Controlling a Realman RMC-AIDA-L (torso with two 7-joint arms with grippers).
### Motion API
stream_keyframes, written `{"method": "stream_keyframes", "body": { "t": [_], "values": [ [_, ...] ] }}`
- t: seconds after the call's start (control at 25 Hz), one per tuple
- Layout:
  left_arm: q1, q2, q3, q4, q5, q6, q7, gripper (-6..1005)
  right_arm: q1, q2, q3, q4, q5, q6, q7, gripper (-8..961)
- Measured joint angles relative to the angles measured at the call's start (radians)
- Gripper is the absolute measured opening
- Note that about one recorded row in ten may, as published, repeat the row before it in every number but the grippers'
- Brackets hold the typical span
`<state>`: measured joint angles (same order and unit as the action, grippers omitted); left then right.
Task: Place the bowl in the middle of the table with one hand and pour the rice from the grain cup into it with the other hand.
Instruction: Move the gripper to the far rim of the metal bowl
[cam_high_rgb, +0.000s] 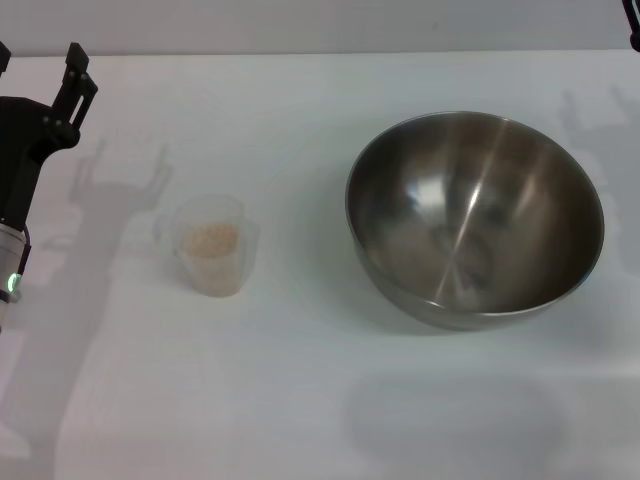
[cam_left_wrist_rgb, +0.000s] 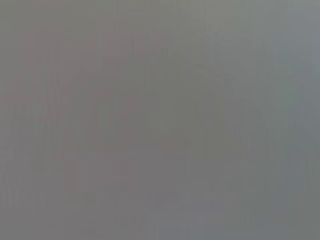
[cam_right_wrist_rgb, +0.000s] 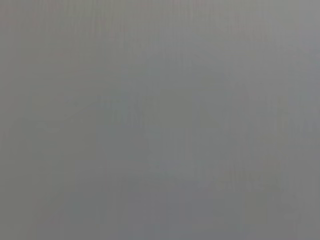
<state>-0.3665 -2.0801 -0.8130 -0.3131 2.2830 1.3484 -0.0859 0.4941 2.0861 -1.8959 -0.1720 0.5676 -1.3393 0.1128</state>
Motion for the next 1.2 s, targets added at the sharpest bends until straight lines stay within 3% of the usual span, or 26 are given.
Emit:
{"method": "stream_keyframes", "body": {
  "t": [0.32,0.64,0.68,0.72,0.84,0.88,0.92,1.0,1.04,1.08,1.12,1.2],
  "values": [
    [-0.002,0.0,0.0,0.0,-0.005,0.0,0.006,828,0.001,0.0,0.0,-0.005,0.0,0.0,-0.007,653],
    [-0.003,0.0,0.0,0.005,-0.005,0.0,0.008,828,-0.001,0.0,0.004,-0.09,-0.002,0.051,-0.224,652],
    [-0.004,0.0,0.0,0.007,-0.005,0.0,0.008,828,-0.015,-0.006,0.016,-0.176,-0.001,0.147,-0.226,652],
    [-0.004,0.0,0.0,0.007,-0.005,0.0,0.008,828,-0.015,-0.006,0.016,-0.176,-0.001,0.147,-0.226,652],
    [-0.004,0.0,-0.004,0.008,-0.005,0.0,0.008,828,-0.066,-0.013,0.062,-0.395,-0.009,0.421,-0.227,652],
    [-0.003,0.0,-0.007,0.007,-0.005,0.001,0.008,828,-0.09,-0.013,0.098,-0.521,-0.023,0.6,-0.231,652],
    [-0.003,0.0,-0.007,0.007,-0.005,0.001,0.008,828,-0.09,-0.013,0.098,-0.521,-0.023,0.6,-0.231,652],
    [-0.001,0.001,-0.009,0.005,-0.005,0.001,0.008,828,-0.109,-0.011,0.137,-0.64,-0.041,0.78,-0.23,651],
    [-0.001,0.001,-0.009,0.004,-0.005,0.002,0.008,828,-0.117,-0.01,0.155,-0.695,-0.046,0.873,-0.228,651],
    [-0.001,0.001,-0.01,0.004,-0.005,0.003,0.008,828,-0.136,-0.008,0.2,-0.847,-0.049,1.108,-0.226,651],
    [-0.001,0.001,-0.01,0.004,-0.005,0.003,0.008,828,-0.136,-0.008,0.2,-0.847,-0.049,1.108,-0.226,651],
    [0.0,0.001,-0.01,0.006,-0.005,0.009,0.008,828,-0.15,-0.007,0.242,-0.977,-0.048,1.33,-0.227,647]
  ]
}}
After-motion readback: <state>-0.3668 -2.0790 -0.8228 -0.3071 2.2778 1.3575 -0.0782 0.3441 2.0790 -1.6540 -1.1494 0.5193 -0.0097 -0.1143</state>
